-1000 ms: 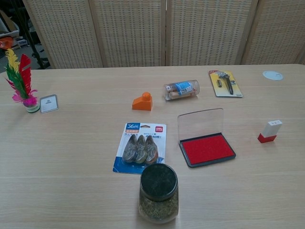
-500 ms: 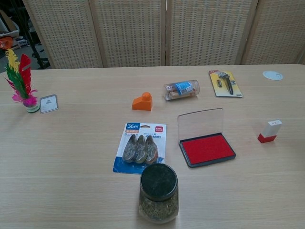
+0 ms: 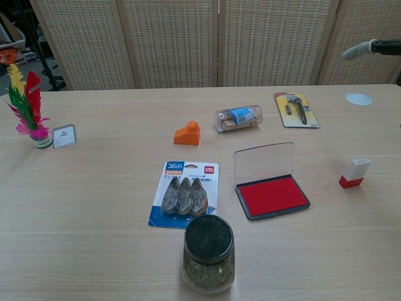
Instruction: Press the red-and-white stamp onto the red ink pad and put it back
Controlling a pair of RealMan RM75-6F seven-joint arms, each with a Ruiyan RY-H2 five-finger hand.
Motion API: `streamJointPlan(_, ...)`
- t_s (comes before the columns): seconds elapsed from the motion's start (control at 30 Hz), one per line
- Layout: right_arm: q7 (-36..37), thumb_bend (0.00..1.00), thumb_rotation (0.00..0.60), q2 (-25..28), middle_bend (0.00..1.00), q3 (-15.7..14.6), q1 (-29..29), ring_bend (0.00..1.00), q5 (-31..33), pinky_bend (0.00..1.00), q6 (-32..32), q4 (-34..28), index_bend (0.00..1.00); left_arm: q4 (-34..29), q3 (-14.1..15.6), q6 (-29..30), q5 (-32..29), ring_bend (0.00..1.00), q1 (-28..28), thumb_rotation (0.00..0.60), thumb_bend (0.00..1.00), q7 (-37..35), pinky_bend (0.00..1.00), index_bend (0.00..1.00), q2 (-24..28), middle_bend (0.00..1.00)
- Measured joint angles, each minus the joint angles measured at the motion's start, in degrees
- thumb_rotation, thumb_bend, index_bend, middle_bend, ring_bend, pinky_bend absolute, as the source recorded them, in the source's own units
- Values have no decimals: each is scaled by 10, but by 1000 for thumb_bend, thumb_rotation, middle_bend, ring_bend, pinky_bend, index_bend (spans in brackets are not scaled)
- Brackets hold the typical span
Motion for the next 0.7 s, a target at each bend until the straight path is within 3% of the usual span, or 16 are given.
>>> streamJointPlan(0.33, -65, 36, 600, -83, 894, -13, 27, 974, 52, 1000, -39, 102, 208, 0, 2, -8, -1, 0, -3, 600, 50, 4, 0, 0, -2, 0)
streamJointPlan(0.7, -84, 53, 600, -145, 894, -28, 40, 974, 91, 1000, -61, 162, 324, -2, 4, -23, -7, 0, -9, 600, 49, 14, 0, 0, -4, 0)
